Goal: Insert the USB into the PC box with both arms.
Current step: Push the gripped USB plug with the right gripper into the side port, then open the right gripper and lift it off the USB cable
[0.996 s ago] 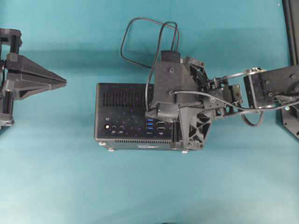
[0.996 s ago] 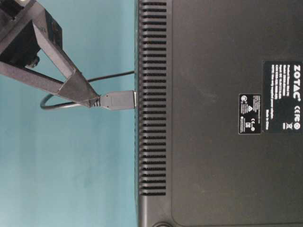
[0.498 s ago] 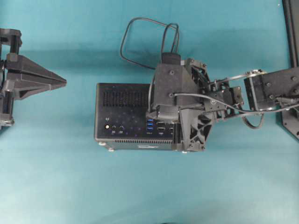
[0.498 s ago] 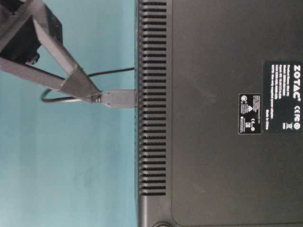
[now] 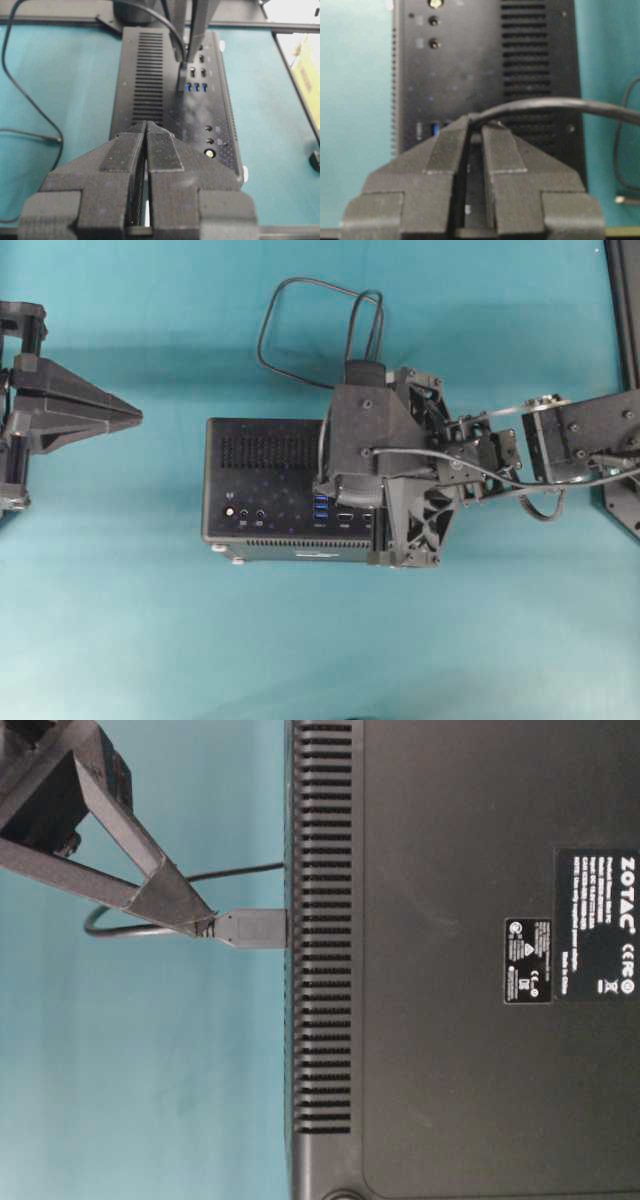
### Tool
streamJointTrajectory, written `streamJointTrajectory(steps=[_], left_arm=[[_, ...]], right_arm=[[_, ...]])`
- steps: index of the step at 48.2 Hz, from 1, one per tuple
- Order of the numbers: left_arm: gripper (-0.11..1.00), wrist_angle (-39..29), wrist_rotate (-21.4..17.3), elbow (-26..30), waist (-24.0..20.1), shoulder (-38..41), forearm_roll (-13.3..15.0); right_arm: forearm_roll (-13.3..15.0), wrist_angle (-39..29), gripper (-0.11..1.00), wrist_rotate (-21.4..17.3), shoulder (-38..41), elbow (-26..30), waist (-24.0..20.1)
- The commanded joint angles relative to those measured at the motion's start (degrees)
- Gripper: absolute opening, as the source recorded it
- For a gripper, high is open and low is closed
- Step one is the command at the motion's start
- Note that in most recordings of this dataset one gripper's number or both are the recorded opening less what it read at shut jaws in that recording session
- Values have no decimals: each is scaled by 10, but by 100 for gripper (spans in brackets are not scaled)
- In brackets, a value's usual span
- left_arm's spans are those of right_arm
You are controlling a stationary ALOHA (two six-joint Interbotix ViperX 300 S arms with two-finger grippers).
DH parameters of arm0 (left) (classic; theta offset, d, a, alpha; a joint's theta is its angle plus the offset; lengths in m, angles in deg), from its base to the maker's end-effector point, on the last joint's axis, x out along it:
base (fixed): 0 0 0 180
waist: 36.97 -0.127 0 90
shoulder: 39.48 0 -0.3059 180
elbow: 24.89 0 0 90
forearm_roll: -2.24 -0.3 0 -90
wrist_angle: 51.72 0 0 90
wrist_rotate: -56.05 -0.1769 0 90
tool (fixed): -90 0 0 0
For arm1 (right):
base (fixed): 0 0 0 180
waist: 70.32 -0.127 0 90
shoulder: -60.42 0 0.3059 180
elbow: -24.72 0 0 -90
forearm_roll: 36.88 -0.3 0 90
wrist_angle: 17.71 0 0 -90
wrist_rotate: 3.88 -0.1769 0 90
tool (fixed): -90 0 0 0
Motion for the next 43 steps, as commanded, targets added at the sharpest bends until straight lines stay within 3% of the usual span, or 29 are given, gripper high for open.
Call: streamJointTrajectory(steps=[1, 21, 43], left_arm=[[0, 5, 1, 8, 0, 0, -2], [0, 5, 1, 9, 0, 0, -2], [0, 5, 0, 11, 0, 0, -2]], right_arm=[[-16, -10, 8, -8, 19, -8, -19], [1, -12, 8, -4, 18, -1, 7], [0, -9, 10, -1, 13, -1, 4]])
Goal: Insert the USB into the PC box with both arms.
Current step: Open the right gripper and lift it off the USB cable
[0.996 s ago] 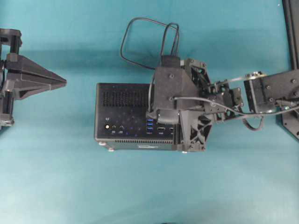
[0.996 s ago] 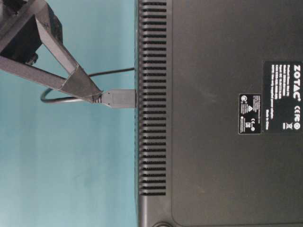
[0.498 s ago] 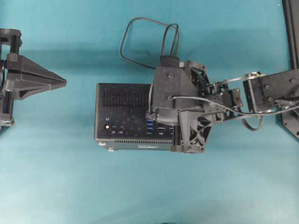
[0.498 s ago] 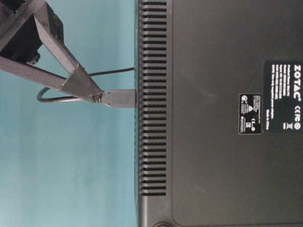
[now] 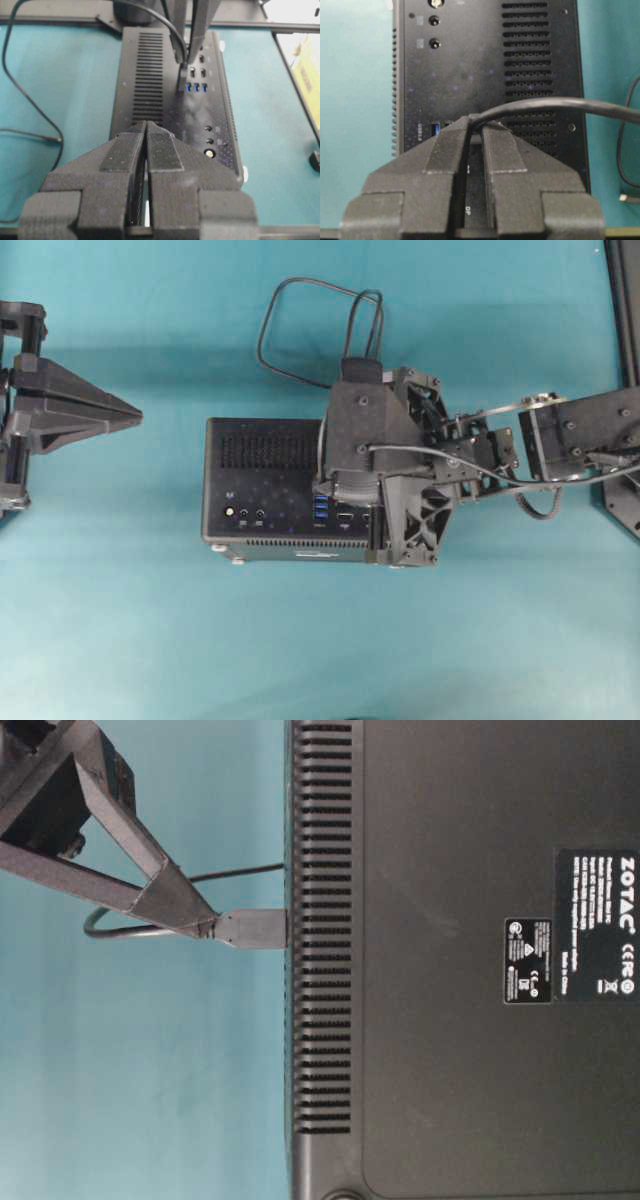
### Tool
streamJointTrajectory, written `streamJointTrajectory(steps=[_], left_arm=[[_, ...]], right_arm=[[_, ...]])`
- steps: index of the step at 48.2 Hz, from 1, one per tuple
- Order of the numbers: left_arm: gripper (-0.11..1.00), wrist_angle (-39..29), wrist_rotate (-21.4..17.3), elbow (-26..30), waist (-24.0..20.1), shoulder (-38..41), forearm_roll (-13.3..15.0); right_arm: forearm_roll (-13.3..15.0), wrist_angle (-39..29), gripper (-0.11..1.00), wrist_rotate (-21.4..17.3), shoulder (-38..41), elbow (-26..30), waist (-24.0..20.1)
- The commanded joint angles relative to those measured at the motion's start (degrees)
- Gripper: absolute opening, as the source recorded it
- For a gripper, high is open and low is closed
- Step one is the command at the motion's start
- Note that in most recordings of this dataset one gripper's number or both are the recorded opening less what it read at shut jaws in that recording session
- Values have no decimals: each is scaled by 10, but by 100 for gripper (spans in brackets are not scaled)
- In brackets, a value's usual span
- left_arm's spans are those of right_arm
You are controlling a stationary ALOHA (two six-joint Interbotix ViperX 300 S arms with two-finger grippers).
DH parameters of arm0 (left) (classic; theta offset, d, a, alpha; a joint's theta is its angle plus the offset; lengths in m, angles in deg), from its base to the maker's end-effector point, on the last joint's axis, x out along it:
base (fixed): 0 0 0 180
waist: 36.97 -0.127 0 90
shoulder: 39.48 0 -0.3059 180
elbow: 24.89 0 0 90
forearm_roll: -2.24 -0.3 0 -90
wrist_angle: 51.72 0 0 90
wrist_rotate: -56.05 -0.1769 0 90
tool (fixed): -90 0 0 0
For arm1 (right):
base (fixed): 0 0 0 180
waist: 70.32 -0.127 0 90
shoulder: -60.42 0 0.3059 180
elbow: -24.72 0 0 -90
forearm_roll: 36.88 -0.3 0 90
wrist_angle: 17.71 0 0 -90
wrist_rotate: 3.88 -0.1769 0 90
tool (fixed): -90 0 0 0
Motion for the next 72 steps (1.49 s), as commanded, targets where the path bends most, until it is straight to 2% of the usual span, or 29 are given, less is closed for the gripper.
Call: streamJointTrajectory(steps=[1, 27, 39, 72], left_arm=[[0, 5, 0, 12, 0, 0, -2], [0, 6, 1, 13, 1, -4, -1], [0, 5, 1, 9, 9, -4, -2], [0, 2, -1, -5, 25, -4, -2]], right_arm=[[-3, -6, 11, -1, 11, -4, -2], [-2, -29, 45, -3, 3, 4, -1], [15, -28, 47, -4, -19, 6, 1], [16, -27, 48, -4, -72, 3, 3]])
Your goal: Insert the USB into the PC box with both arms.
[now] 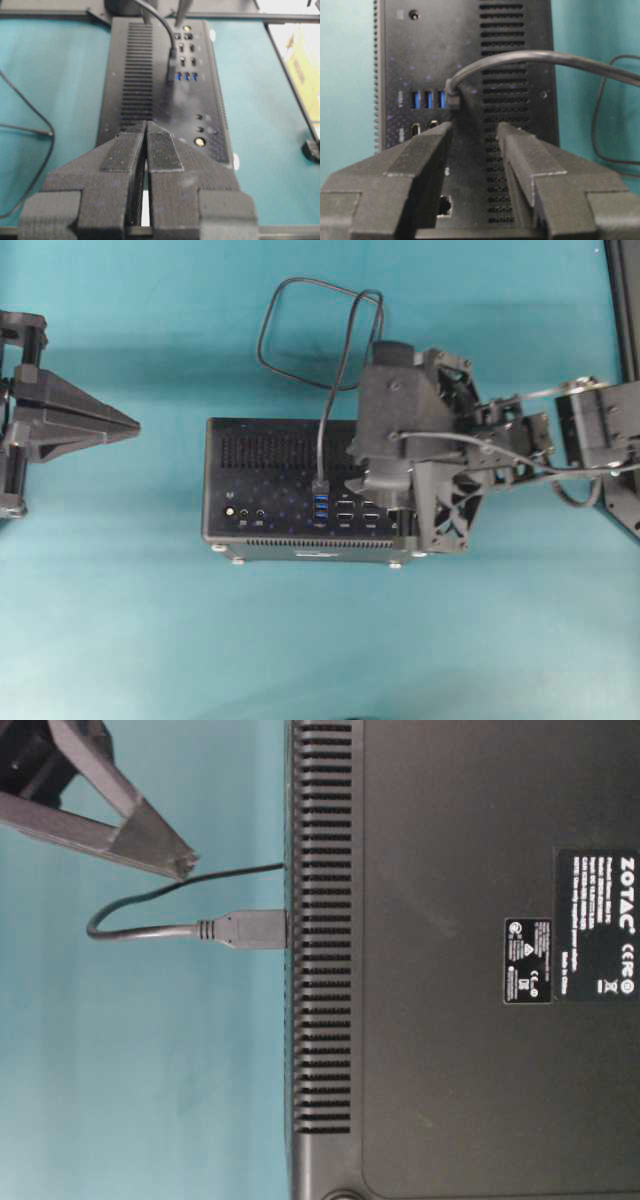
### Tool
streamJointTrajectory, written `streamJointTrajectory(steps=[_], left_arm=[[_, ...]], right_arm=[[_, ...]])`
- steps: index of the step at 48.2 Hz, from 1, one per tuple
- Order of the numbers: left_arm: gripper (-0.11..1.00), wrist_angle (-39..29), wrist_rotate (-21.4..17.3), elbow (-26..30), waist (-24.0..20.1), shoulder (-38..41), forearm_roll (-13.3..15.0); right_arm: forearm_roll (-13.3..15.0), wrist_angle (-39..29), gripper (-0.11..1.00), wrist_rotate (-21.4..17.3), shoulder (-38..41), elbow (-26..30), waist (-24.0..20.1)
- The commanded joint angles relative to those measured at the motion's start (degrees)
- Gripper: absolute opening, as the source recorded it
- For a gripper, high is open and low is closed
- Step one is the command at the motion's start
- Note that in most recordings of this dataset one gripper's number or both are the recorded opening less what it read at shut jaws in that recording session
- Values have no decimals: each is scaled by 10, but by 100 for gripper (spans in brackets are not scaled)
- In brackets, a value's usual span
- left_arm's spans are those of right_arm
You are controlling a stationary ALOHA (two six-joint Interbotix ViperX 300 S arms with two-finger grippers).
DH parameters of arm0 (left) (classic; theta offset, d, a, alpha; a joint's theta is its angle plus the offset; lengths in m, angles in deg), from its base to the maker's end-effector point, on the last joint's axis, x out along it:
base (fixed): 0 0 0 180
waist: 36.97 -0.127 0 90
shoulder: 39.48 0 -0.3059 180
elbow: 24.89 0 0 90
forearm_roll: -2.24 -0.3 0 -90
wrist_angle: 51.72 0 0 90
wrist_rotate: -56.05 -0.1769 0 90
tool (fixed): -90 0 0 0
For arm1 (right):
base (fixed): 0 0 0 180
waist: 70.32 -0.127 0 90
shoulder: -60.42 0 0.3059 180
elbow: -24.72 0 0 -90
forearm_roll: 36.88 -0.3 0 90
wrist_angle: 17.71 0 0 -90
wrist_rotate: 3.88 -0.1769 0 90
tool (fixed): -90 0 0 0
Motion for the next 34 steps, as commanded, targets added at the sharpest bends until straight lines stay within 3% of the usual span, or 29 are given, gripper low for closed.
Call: streamJointTrajectory(steps=[1, 16, 34], left_arm=[[0, 4, -1, 8, 7, 0, -2], [0, 3, -1, 1, 11, 0, -2], [0, 3, 0, 0, 11, 1, -2]], right_arm=[[1, 4, 48, -4, -21, 8, 1], [3, 8, 48, -3, -47, -1, 0], [4, 58, 48, -4, -92, -40, 0]])
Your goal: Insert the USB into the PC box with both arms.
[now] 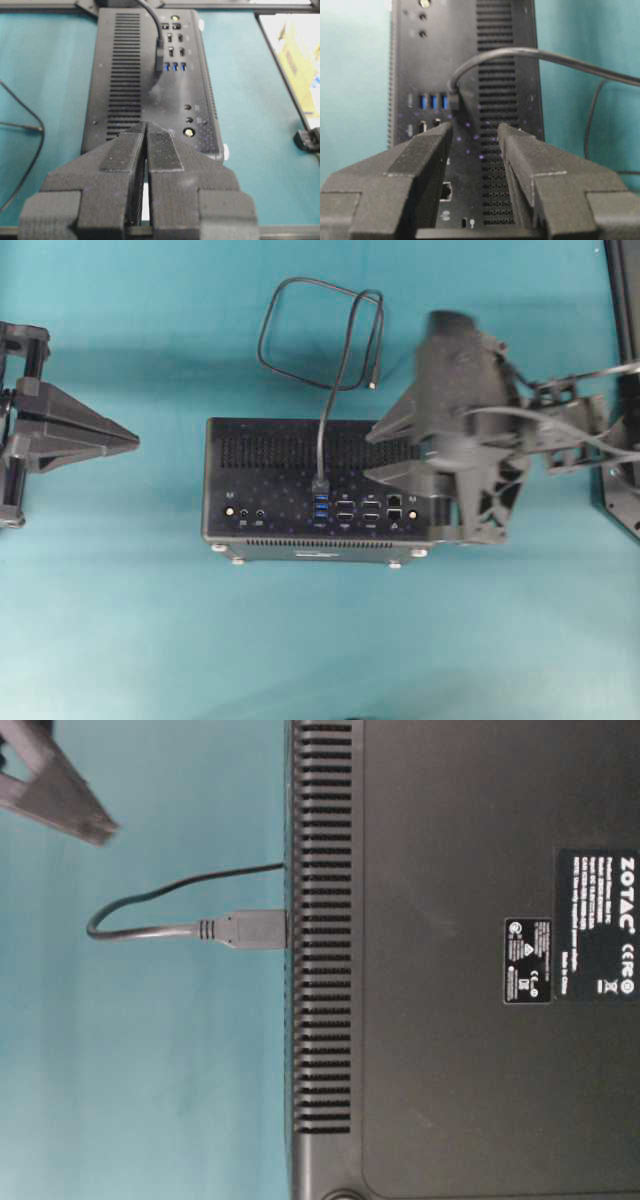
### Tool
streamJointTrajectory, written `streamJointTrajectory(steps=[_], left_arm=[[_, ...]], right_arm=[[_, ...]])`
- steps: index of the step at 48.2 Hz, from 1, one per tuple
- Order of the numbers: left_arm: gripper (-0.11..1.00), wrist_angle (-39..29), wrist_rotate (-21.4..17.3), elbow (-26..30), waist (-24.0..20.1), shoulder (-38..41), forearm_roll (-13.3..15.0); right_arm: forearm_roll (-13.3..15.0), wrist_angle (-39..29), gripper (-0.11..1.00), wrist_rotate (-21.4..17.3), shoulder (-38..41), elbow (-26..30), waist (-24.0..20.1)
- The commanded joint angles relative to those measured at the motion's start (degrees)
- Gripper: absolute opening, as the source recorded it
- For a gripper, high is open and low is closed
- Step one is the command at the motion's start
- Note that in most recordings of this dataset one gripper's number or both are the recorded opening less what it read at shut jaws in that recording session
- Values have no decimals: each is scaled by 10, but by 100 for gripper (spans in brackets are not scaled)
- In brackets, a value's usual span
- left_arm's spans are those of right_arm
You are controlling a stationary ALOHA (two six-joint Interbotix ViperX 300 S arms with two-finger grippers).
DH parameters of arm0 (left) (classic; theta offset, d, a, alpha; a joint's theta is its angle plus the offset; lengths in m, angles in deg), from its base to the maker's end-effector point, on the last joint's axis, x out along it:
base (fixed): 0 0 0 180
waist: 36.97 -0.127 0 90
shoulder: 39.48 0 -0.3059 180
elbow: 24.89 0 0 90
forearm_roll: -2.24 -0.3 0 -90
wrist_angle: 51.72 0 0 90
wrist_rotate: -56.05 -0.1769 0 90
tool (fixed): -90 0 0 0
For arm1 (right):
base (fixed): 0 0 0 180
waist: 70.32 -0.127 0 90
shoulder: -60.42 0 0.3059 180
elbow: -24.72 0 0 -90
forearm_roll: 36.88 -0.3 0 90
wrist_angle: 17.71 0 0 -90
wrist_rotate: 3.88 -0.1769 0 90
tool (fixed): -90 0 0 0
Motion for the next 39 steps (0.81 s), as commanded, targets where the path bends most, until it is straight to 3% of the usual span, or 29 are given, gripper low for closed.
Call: streamJointTrajectory(steps=[1, 39], left_arm=[[0, 4, 0, 8, 2, 2, -2], [0, 3, 2, 6, 2, 3, -2]], right_arm=[[2, 18, 48, -4, -22, -4, 0], [-2, 76, 48, -8, -104, -78, -6]])
